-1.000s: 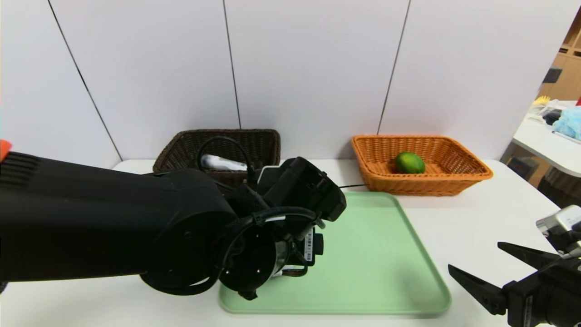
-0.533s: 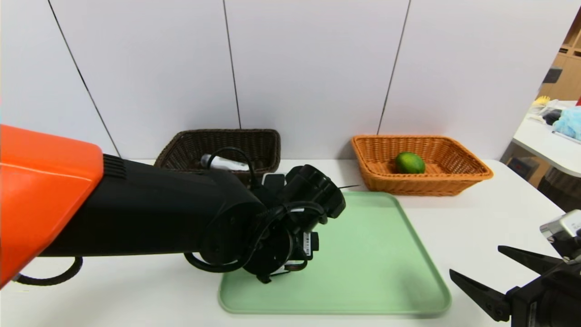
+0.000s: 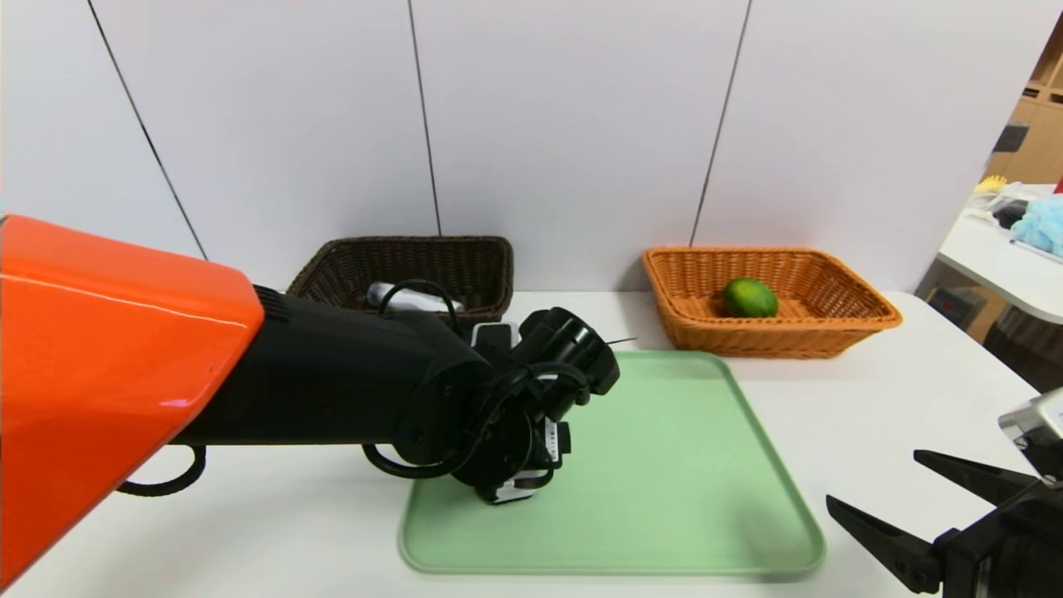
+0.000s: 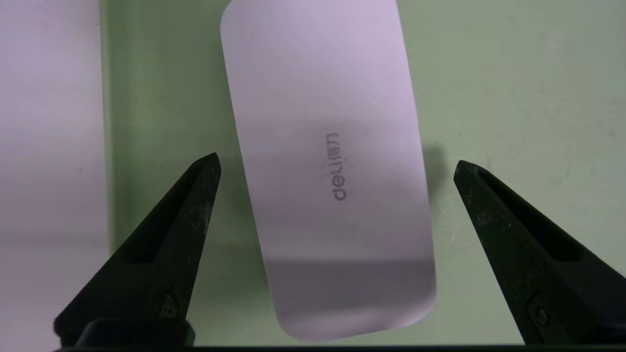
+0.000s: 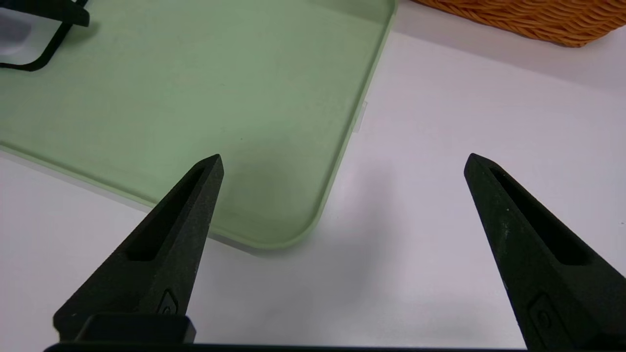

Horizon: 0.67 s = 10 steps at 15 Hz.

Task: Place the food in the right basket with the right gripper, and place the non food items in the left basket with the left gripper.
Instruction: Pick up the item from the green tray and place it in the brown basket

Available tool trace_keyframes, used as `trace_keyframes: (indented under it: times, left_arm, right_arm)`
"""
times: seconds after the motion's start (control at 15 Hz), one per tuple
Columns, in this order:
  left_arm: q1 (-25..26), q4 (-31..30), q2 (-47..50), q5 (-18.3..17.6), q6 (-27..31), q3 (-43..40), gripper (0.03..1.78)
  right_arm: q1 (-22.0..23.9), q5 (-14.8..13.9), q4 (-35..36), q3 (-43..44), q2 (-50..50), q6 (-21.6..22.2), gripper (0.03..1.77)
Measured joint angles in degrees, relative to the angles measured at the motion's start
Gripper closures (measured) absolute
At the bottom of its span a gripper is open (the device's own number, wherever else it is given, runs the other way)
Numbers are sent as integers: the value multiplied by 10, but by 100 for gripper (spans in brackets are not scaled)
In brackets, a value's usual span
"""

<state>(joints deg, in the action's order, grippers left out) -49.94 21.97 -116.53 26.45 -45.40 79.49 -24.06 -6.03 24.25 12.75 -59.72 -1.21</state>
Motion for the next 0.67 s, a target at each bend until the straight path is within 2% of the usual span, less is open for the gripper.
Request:
trace_keyframes:
  times: [0.6,0.67]
  left_arm:
    - [5,14,-22,0,-9,-3,12]
    - [6,14,-22,0,-7,-4,31]
  right_arm:
    - [-1,1,1,-3,4,-2,11]
    - [-1,1,1,-3,4,-2,11]
